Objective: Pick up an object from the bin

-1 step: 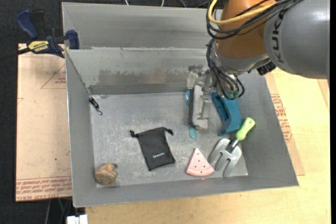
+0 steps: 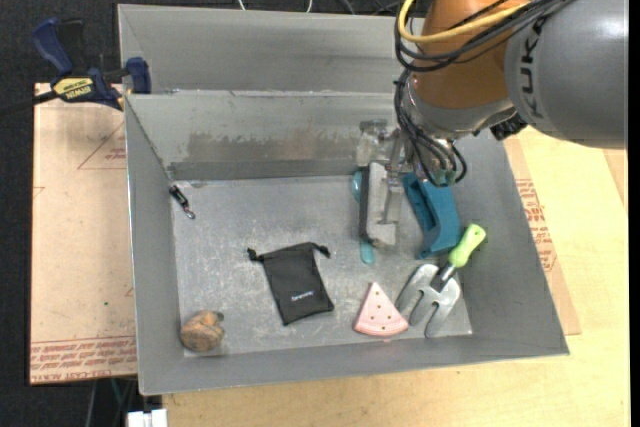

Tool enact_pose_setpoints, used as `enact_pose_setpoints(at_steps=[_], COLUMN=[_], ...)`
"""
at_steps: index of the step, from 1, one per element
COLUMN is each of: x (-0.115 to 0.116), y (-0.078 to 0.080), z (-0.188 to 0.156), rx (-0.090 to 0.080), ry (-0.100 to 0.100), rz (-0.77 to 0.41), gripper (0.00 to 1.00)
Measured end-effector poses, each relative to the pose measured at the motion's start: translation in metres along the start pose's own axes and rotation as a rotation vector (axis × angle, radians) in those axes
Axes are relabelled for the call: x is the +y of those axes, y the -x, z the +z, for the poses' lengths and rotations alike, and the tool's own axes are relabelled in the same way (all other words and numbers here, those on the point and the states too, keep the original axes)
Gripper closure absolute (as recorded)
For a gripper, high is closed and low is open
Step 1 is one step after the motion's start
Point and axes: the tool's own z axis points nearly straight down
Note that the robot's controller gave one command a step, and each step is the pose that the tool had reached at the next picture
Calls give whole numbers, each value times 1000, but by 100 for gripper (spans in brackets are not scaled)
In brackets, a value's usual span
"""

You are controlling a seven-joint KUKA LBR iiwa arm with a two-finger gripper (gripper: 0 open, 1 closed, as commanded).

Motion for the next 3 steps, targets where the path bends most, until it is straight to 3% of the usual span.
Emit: enact_pose_setpoints(at_steps=[1,2,3], x=[83,134,146], y=[10,-20,-70], z=[75,120,118], rx=[-4,-6,-3], ry=[2,1,2], rz=[52,99,-83], gripper=[0,0,0])
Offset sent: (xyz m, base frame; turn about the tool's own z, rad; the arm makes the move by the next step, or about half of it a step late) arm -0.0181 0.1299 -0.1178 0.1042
